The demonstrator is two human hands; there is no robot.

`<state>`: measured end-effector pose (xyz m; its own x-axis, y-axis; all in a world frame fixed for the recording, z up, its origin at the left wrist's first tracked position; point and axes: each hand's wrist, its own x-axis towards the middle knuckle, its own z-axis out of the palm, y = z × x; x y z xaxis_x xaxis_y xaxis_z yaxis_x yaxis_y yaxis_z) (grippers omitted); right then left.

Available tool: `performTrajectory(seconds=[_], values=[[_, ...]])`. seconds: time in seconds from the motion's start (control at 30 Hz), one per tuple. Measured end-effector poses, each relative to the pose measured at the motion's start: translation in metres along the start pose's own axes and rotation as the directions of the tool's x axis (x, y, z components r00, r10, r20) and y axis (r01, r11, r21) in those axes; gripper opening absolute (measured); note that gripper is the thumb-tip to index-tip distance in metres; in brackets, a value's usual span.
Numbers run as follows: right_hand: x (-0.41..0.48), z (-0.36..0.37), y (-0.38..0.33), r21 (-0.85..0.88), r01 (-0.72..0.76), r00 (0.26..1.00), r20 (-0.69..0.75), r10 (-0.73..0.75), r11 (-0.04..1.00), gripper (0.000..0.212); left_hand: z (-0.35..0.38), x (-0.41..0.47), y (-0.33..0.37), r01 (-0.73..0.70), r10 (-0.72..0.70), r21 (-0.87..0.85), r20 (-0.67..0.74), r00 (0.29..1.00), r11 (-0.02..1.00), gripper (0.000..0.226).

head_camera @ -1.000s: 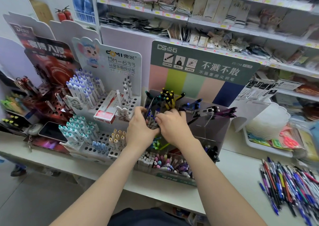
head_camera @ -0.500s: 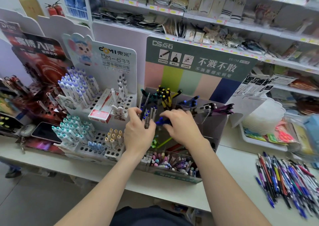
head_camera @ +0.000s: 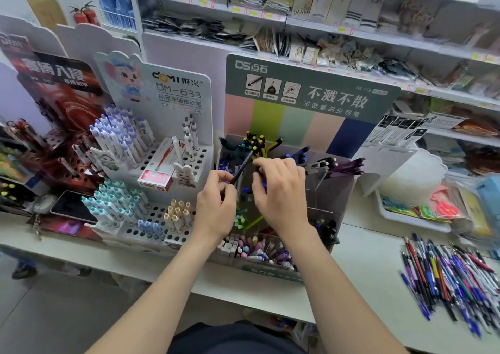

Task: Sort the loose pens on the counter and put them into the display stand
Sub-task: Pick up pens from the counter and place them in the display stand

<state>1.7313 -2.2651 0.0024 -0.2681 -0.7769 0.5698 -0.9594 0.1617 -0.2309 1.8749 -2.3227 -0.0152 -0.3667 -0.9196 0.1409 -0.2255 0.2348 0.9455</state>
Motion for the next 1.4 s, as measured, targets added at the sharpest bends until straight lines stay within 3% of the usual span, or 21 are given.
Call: performTrajectory(seconds=[0.1,0.2,0.33,0.4,0.47,0.53,0.63,0.7,0.77,0.83,0.93,1.03,1.1,1.27,1.33,1.4], values=[[-0.011,-0.014,-0.015,0.327,-0.17,0.982,-0.028,0.189,0.93,0.044,0.0,-0.003,0.009,-0.052,0.055,-0.047,0.076,0.996,0.998,0.016],[-0.018,-0.032,-0.015,0.68,-0.426,0.86,0.099,0.5,0.597,0.04,0.002,-0.006,0.016,-0.081,0.094,-0.07,0.221,0.971,0.994,0.017],[-0.024,-0.047,0.005,0.71,-0.465,0.845,0.179,0.503,0.529,0.024,0.01,-0.016,0.024,-0.123,0.138,-0.069,0.294,0.946,0.99,0.014],[-0.027,-0.051,0.011,0.751,-0.446,0.793,0.08,0.604,0.487,0.022,0.017,-0.02,0.022,-0.139,0.142,-0.031,0.22,0.965,0.99,0.009],[-0.03,-0.054,0.016,0.761,-0.4,0.693,-0.114,0.712,0.511,0.023,0.024,-0.02,0.016,-0.096,0.09,0.034,0.153,0.984,0.995,0.009],[-0.035,-0.056,0.019,0.717,-0.342,0.631,-0.304,0.713,0.608,0.024,0.03,-0.02,0.007,-0.011,-0.002,0.098,0.129,0.992,0.995,0.01],[-0.045,-0.051,0.026,0.566,-0.296,0.709,-0.409,0.574,0.77,0.02,0.04,-0.022,0.0,0.035,-0.061,0.136,0.189,0.98,0.99,0.021],[-0.052,-0.042,0.032,0.482,-0.305,0.812,-0.319,0.489,0.821,0.016,0.046,-0.023,0.001,0.036,-0.07,0.131,0.266,0.961,0.991,0.042],[-0.055,-0.031,0.039,0.444,-0.331,0.908,-0.088,0.409,0.832,0.015,0.05,-0.024,0.003,0.014,-0.061,0.144,0.327,0.943,0.989,0.058],[-0.056,-0.022,0.043,0.33,-0.345,0.938,0.078,0.339,0.879,0.024,0.052,-0.022,0.005,-0.04,-0.03,0.182,0.367,0.93,0.983,0.063],[-0.054,-0.018,0.035,0.2,-0.432,0.901,0.063,0.428,0.879,0.039,0.054,-0.018,0.007,-0.113,0.02,0.227,0.377,0.926,0.967,0.064],[-0.045,-0.02,0.023,0.303,-0.621,0.782,0.181,0.597,0.723,0.055,0.056,-0.016,0.007,-0.098,0.017,0.255,0.302,0.953,0.962,0.064],[-0.039,-0.02,0.022,0.355,-0.698,0.715,0.301,0.631,0.622,0.067,0.057,-0.015,0.003,-0.062,-0.008,0.266,0.256,0.967,0.962,0.064],[-0.026,-0.01,0.025,0.376,-0.797,0.602,0.427,0.675,0.474,0.076,0.057,-0.007,-0.002,-0.057,-0.049,0.306,0.328,0.943,0.95,0.064],[-0.026,-0.002,0.024,0.36,-0.775,0.631,0.446,0.634,0.519,0.077,0.056,-0.002,0.0,-0.053,-0.064,0.313,0.352,0.934,0.948,0.068],[-0.03,0.007,0.024,0.292,-0.708,0.697,0.434,0.571,0.643,0.069,0.055,0.003,-0.001,-0.073,-0.059,0.32,0.386,0.921,0.945,0.074]])
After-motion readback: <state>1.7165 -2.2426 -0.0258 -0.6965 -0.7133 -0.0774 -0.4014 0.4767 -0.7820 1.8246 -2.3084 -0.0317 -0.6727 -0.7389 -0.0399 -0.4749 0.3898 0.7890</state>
